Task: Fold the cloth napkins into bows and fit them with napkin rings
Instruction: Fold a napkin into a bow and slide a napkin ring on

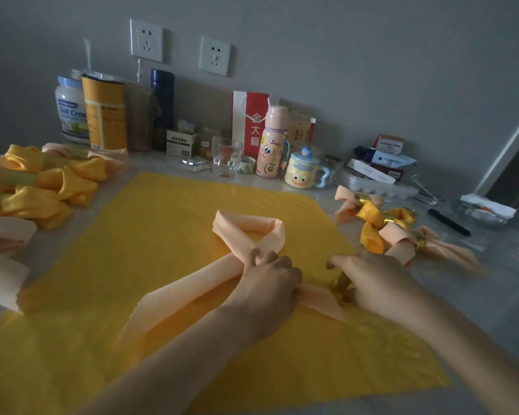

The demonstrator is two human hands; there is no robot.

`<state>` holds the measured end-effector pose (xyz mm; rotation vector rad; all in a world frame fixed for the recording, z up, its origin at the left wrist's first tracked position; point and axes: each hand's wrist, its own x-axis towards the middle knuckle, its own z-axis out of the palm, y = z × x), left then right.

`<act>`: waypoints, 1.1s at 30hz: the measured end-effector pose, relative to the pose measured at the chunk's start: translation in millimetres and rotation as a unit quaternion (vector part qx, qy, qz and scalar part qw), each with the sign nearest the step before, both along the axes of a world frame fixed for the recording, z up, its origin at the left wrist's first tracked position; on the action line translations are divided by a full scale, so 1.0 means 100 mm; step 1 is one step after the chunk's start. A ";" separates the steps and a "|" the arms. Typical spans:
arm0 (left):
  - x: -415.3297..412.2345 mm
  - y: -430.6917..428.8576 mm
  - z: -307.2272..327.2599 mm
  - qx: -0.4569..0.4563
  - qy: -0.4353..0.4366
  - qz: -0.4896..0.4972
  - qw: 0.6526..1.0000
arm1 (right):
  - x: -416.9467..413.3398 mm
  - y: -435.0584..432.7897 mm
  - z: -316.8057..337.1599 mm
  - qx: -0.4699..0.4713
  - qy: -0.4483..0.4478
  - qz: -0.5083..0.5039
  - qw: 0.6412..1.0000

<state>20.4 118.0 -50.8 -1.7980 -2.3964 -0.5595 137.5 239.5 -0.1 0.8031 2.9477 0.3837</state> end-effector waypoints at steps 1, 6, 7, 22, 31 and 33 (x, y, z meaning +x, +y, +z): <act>0.00 0.00 0.00 0.005 -0.002 0.000 1.000 | 0.01 0.03 -0.02 -0.006 0.001 0.005 1.000; -0.01 0.01 0.01 -0.003 -0.012 0.005 1.000 | 0.10 0.11 -0.13 -0.106 0.120 0.027 0.987; -0.03 0.01 0.01 -0.001 -0.013 0.006 1.000 | 0.09 0.13 -0.13 -0.126 0.149 0.027 0.980; -0.03 0.01 -0.06 0.090 -0.112 -0.021 0.989 | 0.12 -0.16 -0.19 -0.244 0.225 0.082 0.940; 0.06 -0.02 0.05 0.061 -0.107 -0.056 0.991 | 0.03 -0.17 -0.20 -0.295 0.291 0.060 0.908; 0.07 -0.04 0.06 0.064 -0.065 -0.062 0.994 | 0.03 -0.19 -0.20 -0.321 0.302 0.060 0.896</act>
